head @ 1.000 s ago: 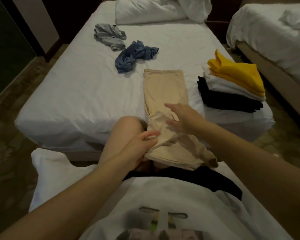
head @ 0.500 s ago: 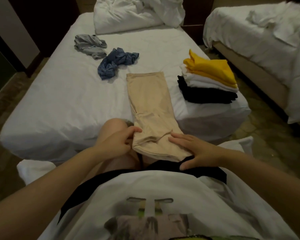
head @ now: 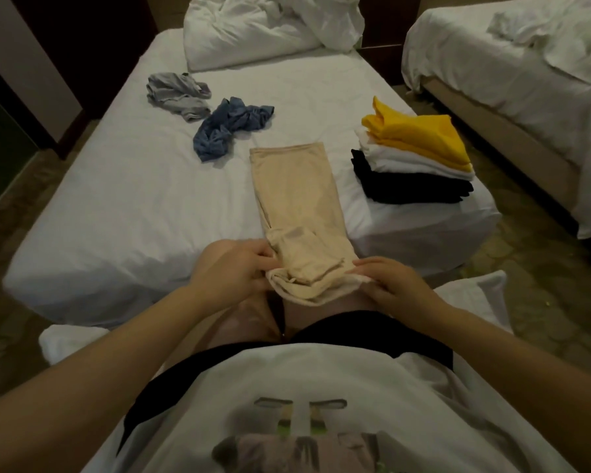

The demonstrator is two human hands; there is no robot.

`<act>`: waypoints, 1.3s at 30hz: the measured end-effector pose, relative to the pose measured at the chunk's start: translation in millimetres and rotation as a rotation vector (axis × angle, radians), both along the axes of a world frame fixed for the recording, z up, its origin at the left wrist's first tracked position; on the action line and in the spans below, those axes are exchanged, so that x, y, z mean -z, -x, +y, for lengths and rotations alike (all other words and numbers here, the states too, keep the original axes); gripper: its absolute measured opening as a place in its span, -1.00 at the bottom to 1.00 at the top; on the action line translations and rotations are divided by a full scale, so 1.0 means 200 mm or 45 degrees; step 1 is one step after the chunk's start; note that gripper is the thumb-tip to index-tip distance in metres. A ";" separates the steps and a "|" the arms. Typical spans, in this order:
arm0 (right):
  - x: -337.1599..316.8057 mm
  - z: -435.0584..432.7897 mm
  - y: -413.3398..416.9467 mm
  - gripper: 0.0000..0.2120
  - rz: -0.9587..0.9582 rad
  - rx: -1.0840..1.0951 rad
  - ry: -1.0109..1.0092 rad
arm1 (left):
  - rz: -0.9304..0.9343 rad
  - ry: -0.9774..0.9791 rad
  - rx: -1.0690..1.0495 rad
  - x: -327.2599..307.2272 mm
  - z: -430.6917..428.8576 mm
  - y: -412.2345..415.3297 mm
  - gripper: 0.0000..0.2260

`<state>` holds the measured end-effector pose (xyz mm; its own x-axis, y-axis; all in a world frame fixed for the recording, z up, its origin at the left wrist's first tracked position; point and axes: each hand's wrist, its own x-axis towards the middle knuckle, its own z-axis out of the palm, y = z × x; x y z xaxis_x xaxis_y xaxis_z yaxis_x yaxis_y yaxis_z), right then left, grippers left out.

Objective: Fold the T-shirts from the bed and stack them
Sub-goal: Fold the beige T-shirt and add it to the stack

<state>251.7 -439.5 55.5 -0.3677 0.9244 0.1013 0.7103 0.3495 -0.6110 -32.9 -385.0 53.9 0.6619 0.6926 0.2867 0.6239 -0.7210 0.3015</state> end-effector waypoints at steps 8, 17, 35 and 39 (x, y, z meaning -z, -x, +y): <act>-0.09 0.20 0.04 -0.63 0.257 0.254 -0.048 | -0.067 0.586 -0.336 -0.05 0.09 -0.02 -0.35; -0.17 0.73 0.11 -0.66 0.379 0.343 0.068 | -1.036 1.568 -0.368 -0.15 0.40 -0.08 -0.73; 0.41 2.31 0.21 -0.51 0.660 0.698 0.846 | -2.016 2.227 -0.698 0.42 1.74 -0.06 -0.51; 0.48 2.22 0.14 -0.46 0.857 0.532 0.884 | -1.808 1.982 -0.818 0.54 1.71 -0.07 -0.63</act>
